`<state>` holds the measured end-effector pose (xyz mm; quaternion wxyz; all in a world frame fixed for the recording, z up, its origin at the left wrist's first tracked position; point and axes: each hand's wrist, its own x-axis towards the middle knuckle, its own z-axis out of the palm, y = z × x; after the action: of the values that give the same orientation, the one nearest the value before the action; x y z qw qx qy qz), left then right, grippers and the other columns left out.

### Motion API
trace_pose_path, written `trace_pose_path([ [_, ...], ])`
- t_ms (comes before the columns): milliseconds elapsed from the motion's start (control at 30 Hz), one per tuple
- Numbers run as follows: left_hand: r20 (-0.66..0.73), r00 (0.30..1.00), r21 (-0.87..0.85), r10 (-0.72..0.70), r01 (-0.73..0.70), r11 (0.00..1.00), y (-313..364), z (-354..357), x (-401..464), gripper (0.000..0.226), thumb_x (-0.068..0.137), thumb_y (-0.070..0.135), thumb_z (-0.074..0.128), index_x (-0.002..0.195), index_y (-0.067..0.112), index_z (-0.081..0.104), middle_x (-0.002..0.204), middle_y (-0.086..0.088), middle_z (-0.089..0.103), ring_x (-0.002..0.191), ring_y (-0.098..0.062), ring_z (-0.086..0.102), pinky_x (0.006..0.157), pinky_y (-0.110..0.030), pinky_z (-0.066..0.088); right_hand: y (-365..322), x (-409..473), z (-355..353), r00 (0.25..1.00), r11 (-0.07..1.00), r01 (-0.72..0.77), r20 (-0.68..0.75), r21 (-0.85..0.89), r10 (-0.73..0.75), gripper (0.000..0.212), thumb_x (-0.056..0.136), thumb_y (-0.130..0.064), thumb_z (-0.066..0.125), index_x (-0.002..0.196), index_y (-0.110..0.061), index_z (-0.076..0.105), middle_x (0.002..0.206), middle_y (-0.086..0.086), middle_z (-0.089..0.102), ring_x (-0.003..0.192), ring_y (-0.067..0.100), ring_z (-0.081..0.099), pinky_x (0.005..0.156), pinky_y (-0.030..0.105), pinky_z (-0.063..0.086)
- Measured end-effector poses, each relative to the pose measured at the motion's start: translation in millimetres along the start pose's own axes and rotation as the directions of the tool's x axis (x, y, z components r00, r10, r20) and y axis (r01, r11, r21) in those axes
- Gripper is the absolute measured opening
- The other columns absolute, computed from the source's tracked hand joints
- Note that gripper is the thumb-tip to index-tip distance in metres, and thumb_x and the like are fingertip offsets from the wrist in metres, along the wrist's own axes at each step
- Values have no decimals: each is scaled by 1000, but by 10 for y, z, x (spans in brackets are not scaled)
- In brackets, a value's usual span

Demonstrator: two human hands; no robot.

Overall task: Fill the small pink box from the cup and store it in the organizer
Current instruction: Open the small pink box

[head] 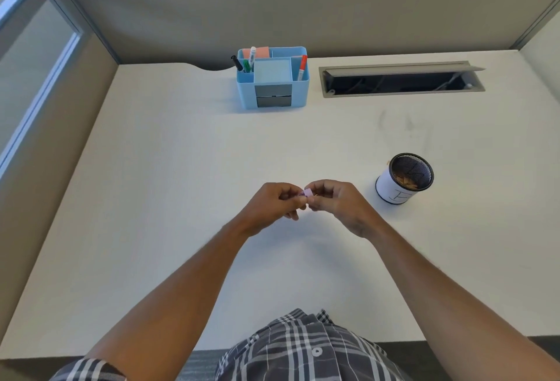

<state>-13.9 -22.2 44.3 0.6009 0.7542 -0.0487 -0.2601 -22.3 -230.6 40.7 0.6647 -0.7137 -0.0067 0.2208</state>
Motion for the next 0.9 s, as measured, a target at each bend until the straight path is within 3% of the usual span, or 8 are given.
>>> trace_pose_path([
  [200, 15, 1000, -77, 6, -5, 997, 77, -14, -22, 19, 92, 25, 70, 100, 8, 75, 92, -13, 75, 67, -20, 60, 71, -33, 54, -63, -21, -23, 998, 999, 36, 45, -11, -36, 17, 90, -30, 76, 102, -18, 78, 88, 0, 75, 80, 12, 63, 83, 22, 54],
  [600, -13, 998, -95, 56, -57, 994, 64, 17, -40, 13, 95, 12, 65, 103, 8, 74, 94, -19, 73, 70, -22, 53, 66, -31, 47, -66, -58, -25, 996, 995, 83, 37, -57, -81, 16, 92, -28, 74, 103, -19, 78, 91, -3, 73, 81, 11, 61, 85, 23, 53],
  [767, -19, 999, -98, 44, -46, 994, 67, 10, -42, 15, 95, 19, 66, 105, 13, 75, 91, -11, 73, 70, -19, 51, 64, -27, 47, -63, -50, -55, 997, 996, 80, 19, -42, -79, 14, 93, -22, 73, 105, -17, 78, 101, 10, 74, 83, 14, 62, 89, 28, 52],
  [900, -35, 999, -103, 37, -40, 994, 96, 53, -28, 16, 95, 23, 66, 106, 13, 75, 93, -7, 73, 69, -17, 52, 67, -27, 48, -70, -55, -52, 997, 997, 77, -6, 8, -77, 14, 91, -26, 74, 103, -19, 77, 95, 0, 77, 83, 13, 64, 86, 26, 54],
])
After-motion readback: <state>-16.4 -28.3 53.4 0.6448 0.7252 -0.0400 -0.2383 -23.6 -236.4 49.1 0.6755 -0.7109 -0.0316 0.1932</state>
